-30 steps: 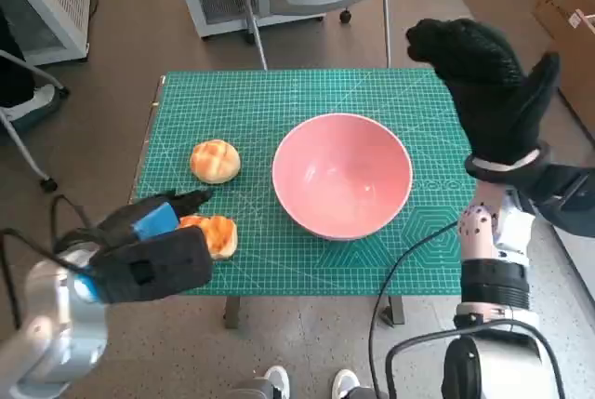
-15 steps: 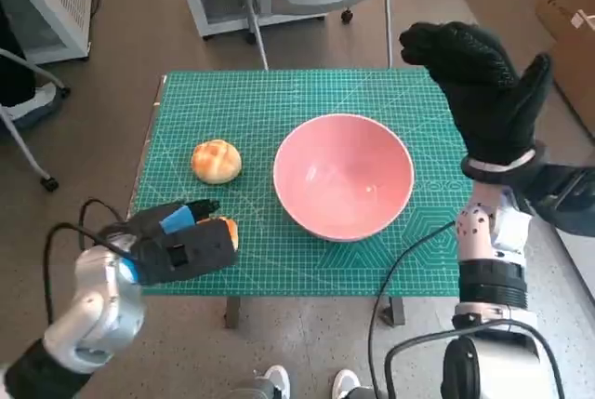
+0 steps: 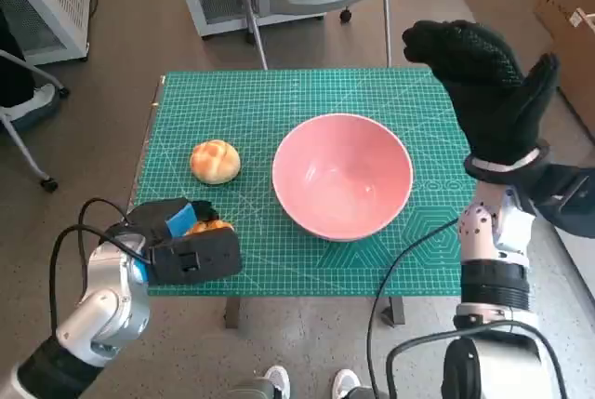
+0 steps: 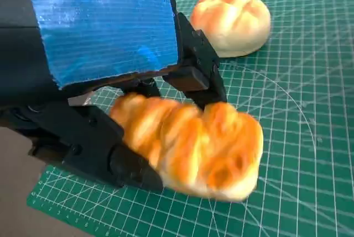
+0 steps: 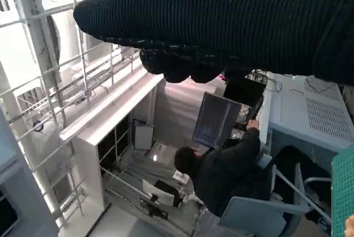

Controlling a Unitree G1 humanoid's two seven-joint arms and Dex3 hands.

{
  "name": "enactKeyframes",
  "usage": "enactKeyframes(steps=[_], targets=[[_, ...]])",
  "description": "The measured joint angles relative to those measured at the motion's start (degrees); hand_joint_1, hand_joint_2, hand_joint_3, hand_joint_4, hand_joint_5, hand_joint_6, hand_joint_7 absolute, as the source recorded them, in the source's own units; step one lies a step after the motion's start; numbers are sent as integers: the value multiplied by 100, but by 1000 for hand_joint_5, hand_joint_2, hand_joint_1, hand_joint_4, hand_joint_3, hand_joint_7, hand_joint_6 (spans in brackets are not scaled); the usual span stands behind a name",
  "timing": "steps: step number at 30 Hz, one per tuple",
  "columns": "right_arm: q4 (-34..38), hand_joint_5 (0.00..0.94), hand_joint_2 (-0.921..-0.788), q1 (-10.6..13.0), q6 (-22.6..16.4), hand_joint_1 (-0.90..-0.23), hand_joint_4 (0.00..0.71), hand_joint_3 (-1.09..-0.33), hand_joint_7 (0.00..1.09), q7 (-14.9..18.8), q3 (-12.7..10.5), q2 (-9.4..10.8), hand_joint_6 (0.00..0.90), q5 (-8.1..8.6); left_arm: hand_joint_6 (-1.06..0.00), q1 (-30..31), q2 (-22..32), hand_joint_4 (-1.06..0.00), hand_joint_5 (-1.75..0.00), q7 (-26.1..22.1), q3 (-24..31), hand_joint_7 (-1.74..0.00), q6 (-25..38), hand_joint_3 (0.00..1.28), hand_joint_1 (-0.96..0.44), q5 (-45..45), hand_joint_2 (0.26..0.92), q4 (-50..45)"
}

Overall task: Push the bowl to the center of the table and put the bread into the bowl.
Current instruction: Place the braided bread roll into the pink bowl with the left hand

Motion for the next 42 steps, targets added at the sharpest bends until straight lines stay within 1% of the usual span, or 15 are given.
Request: enactKeyframes(steps=[1, 3, 6, 8, 12, 15, 18, 22, 25, 29, 32, 35, 42], targets=[[1, 2, -921, 4, -1, -665, 364, -692, 1, 3, -8, 0, 445, 0, -707, 35, 7, -616, -1402, -63, 75, -948, -6, 243, 4, -16, 832, -87], [3, 1, -921, 8, -6, -665, 363, -694, 1, 9, -21, 0, 445, 2, -702, 106, 21, -623, -1376, -184, 269, -959, -10, 158, 3, -65, 876, -322], [8, 1, -921, 10, -26, -664, 363, -698, 1, 18, -38, 1, 445, 2, -698, 187, 46, -634, -1346, -352, 619, -975, -11, 110, 3, -201, 899, -735], [16, 0, -921, 9, -42, -663, 361, -702, 1, 24, -47, 0, 445, 1, -677, 204, 58, -665, -1262, -446, 883, -1047, -12, 77, 3, -275, 912, -1031], [38, 0, -921, 9, -62, -661, 361, -706, 0, 27, -51, 2, 445, -3, -667, 203, 84, -707, -1180, -575, 1401, -1093, -15, 51, 3, -393, 916, -1614], [51, 0, -921, 9, -96, -658, 361, -709, 0, 28, -56, 1, 445, -5, -683, 171, 81, -755, -1097, -626, 1739, -1108, -26, 33, 4, -501, 910, -2009], [76, 0, -921, 9, -115, -654, 361, -710, 1, 28, -61, -1, 445, -5, -696, 47, 74, -788, -1034, -635, 1967, -1122, -99, 23, 4, -556, 905, -2272], [108, 1, -921, 8, -129, -652, 362, -710, 1, 28, -60, 0, 446, -6, -707, -279, 10, -818, -983, -584, 2128, -1127, -321, 16, 5, -650, 899, -2371], [117, 1, -921, 8, -131, -650, 362, -711, 1, 28, -56, 7, 447, -7, -708, -565, -72, -827, -968, -478, 2129, -1132, -555, 14, 5, -681, 898, -2338], [116, 1, -921, 8, -134, -650, 363, -712, 1, 27, -54, 9, 447, -8, -728, -992, -279, -851, -968, -298, 1989, -1084, -940, 10, 4, -665, 890, -2093], [107, 1, -921, 9, -138, -654, 363, -713, 0, 28, -47, 11, 442, -8, -748, -1349, -457, -850, -1039, -206, 1710, -991, -1194, 14, 4, -538, 886, -1775], [90, 0, -921, 12, -138, -658, 357, -715, 0, 27, -40, 13, 439, -9, -757, -1673, -684, -843, -1078, -156, 1395, -946, -1416, 16, 4, -419, 885, -1407], [-22, 0, -921, 35, -163, -657, 347, -721, 0, 27, -15, 16, 434, -13, -712, -2325, -1300, -757, -1167, -142, 787, -1000, -2039, 17, 3, -412, 914, -296]])
